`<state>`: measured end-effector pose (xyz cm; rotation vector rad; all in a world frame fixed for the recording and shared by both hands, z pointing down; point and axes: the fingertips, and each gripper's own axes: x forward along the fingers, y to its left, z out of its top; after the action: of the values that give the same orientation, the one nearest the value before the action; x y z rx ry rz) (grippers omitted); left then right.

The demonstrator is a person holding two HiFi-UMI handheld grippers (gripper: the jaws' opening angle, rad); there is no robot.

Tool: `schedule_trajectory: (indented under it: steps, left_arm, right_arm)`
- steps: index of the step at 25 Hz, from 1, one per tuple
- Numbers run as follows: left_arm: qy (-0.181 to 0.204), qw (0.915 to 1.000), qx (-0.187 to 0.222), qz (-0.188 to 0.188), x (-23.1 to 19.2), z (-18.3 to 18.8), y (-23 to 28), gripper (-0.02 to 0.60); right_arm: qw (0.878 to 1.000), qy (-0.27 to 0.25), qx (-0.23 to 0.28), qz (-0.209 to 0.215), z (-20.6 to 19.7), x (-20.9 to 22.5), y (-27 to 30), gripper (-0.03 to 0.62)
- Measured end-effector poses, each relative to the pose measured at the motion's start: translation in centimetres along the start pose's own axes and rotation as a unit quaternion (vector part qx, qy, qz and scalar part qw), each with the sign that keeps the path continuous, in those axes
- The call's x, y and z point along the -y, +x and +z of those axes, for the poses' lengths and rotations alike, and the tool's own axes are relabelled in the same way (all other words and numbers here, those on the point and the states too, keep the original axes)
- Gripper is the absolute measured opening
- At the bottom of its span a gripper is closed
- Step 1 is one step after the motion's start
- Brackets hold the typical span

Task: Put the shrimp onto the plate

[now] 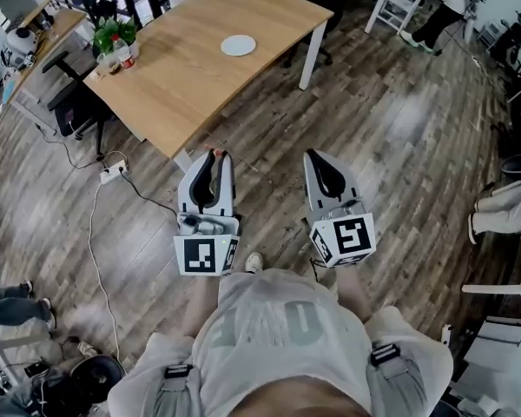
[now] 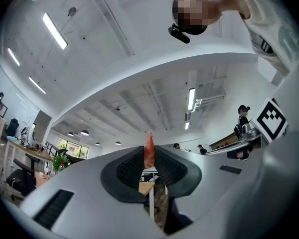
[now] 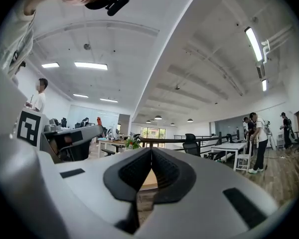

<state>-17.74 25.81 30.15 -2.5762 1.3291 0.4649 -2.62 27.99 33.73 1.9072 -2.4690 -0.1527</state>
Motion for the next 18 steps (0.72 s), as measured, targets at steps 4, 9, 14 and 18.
schedule_trajectory:
  steps: [4, 9, 14, 18]
  left_arm:
    - [-0.009, 0.9998, -0.010, 0.013, -1.6, -0.8, -0.9, 0.069]
    - [-0.004, 0.9998, -0.006, 0.019, -3.8, -0.5, -0.7, 0.069]
    - [-0.007, 0.9996, 0.001, 0.025, -5.0, -0.4, -0.5, 0.069]
    - [-0.001, 0.9999, 0.007, 0.011, -5.1, -0.7, 1.8, 0.069]
  right_arm:
    - [1.000, -0.011, -0.015, 0.009, -0.3, -1.3, 0.9, 0.020]
    - [1.000, -0.005, -0.023, 0.005, -0.8, -2.1, 1.6, 0.020]
    - [1.000, -0.004, -0.027, -0.003, -1.7, -2.4, 1.4, 0.020]
    - [1.000, -0.005, -0.025, -0.018, -2.0, -0.3, 2.7, 0.020]
